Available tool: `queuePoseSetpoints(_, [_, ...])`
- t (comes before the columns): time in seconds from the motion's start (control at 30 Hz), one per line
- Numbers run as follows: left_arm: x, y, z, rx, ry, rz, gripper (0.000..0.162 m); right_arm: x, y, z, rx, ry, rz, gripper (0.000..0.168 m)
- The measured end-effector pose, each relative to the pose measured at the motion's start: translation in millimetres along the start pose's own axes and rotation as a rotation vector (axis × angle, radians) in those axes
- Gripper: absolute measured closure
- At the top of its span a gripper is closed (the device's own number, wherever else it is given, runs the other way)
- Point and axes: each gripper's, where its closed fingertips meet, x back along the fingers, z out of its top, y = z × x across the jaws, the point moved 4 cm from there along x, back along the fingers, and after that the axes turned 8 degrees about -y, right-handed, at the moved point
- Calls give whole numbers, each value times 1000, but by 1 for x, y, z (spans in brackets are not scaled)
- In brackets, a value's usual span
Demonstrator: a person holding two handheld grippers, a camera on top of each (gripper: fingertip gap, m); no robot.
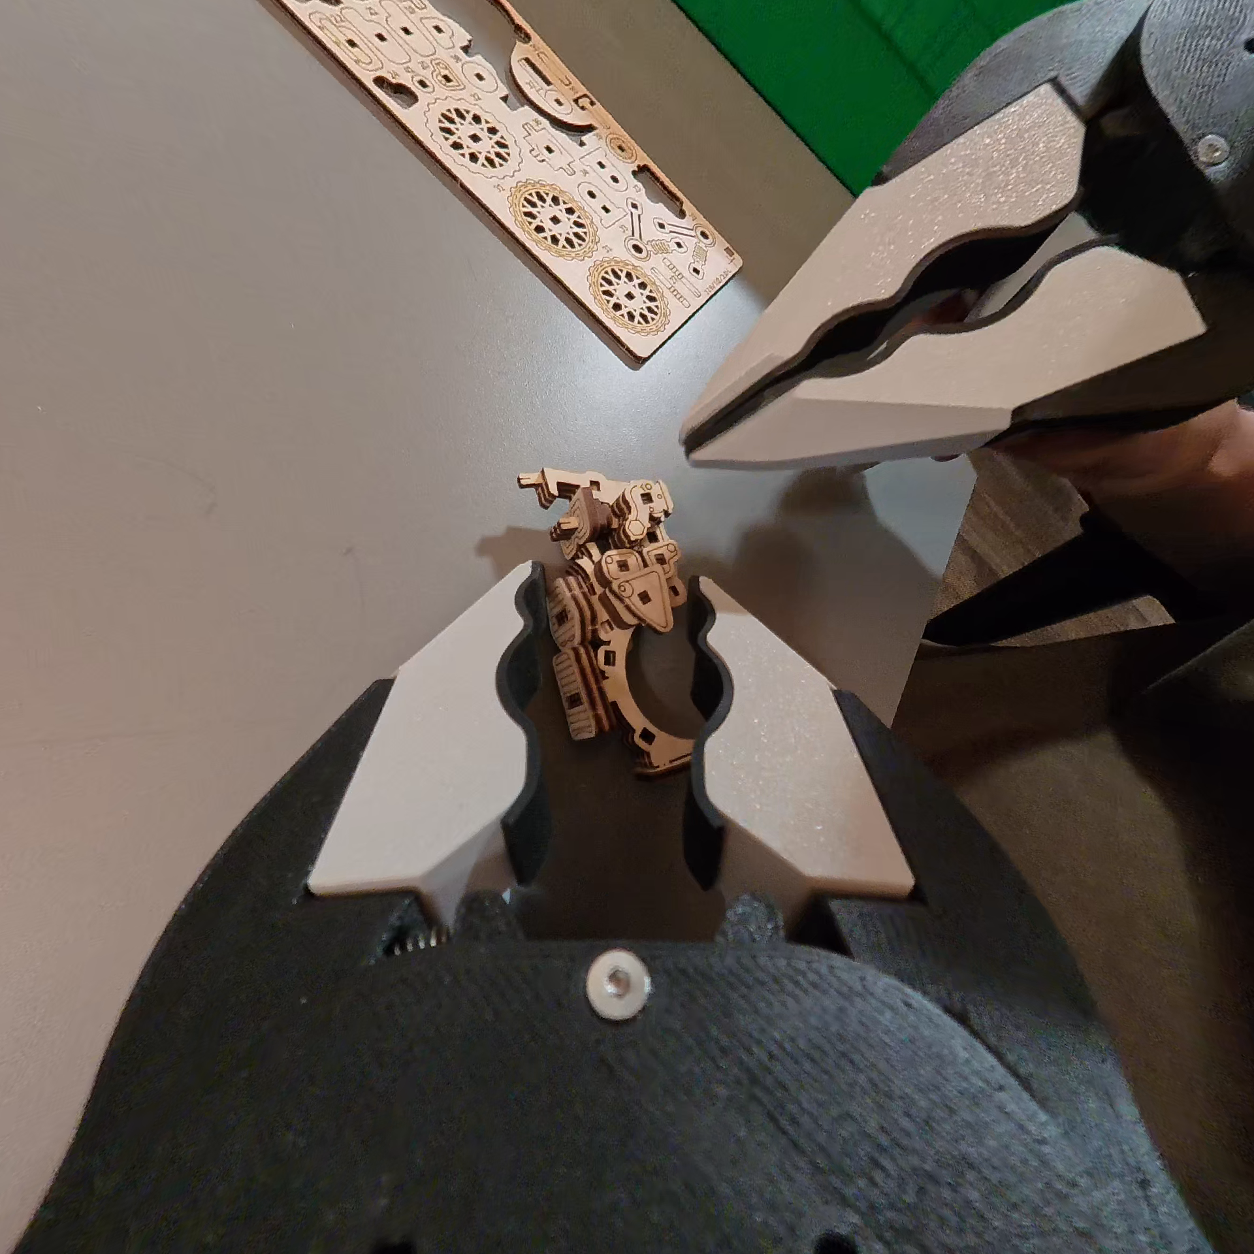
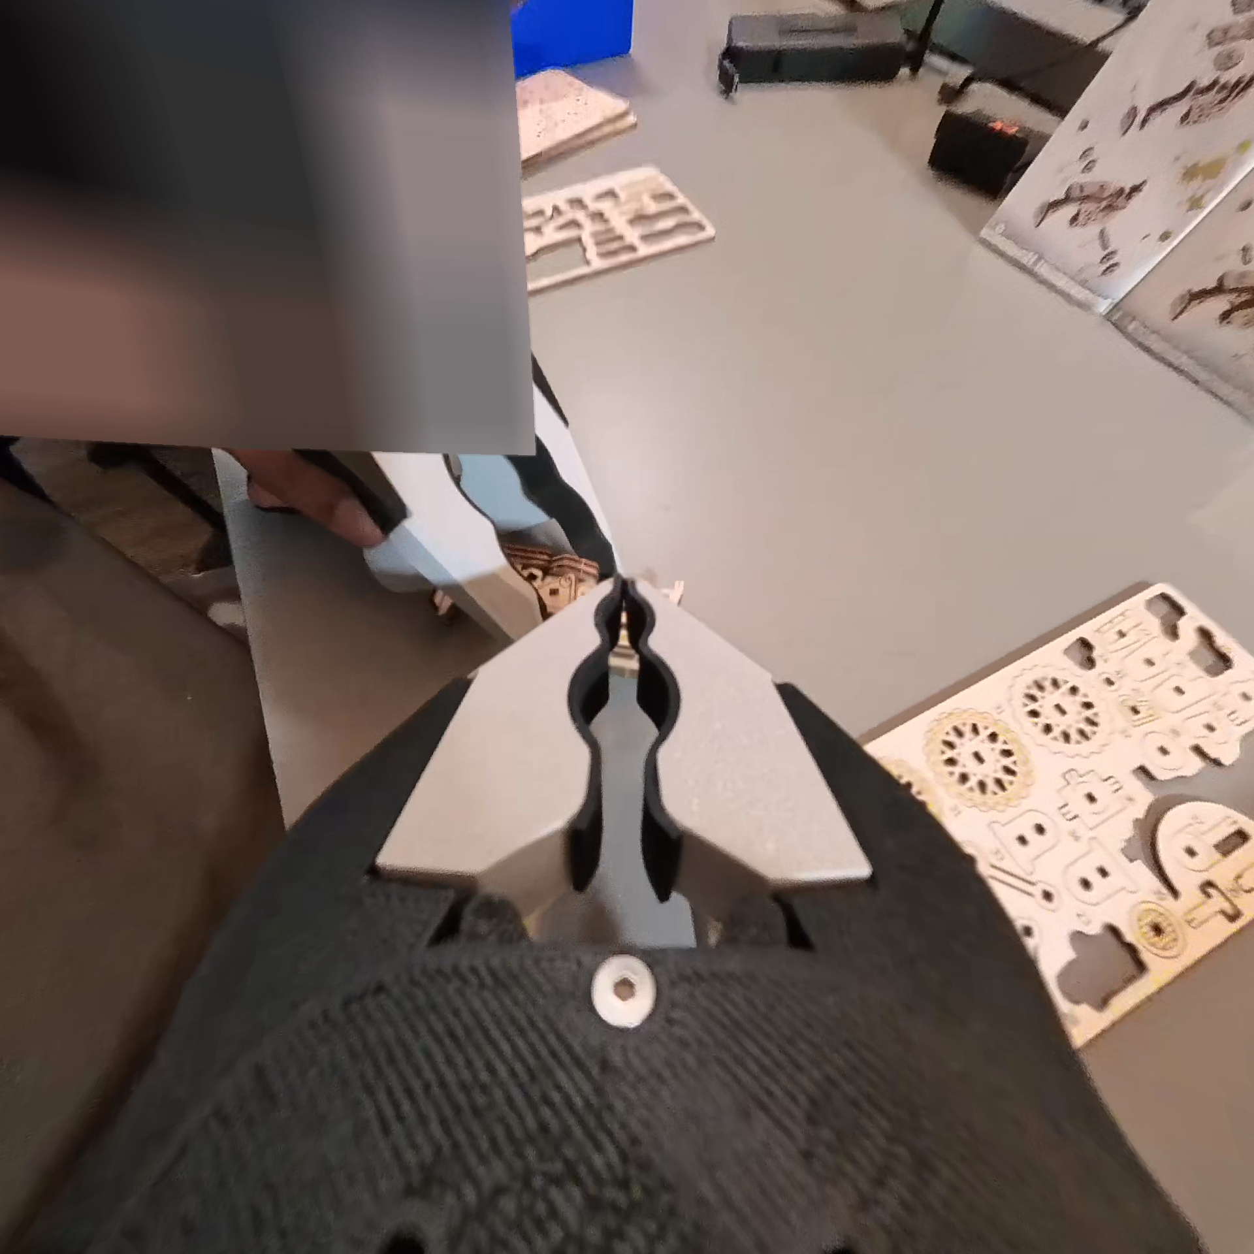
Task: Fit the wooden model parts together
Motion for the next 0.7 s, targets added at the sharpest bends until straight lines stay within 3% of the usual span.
queuePoseSetpoints(0.1, [0, 0, 0, 0, 1, 1, 121, -12, 0, -14, -26, -96, 27, 166])
queuePoseSetpoints(0.27, [0, 0, 0, 0, 0, 0, 121, -2, 1, -3, -6, -22, 1, 167])
queuePoseSetpoints(0.37, [0, 0, 0, 0, 0, 0, 121, -13, 0, -17, -35, -109, 34, 155])
queuePoseSetpoints(0.53, [0, 0, 0, 0, 0, -1, 121, -3, 1, -4, -6, -33, 7, 165])
queuePoseSetpoints(0.7, [0, 0, 0, 1, 0, -1, 121, -11, 0, -13, -26, -91, 28, 163])
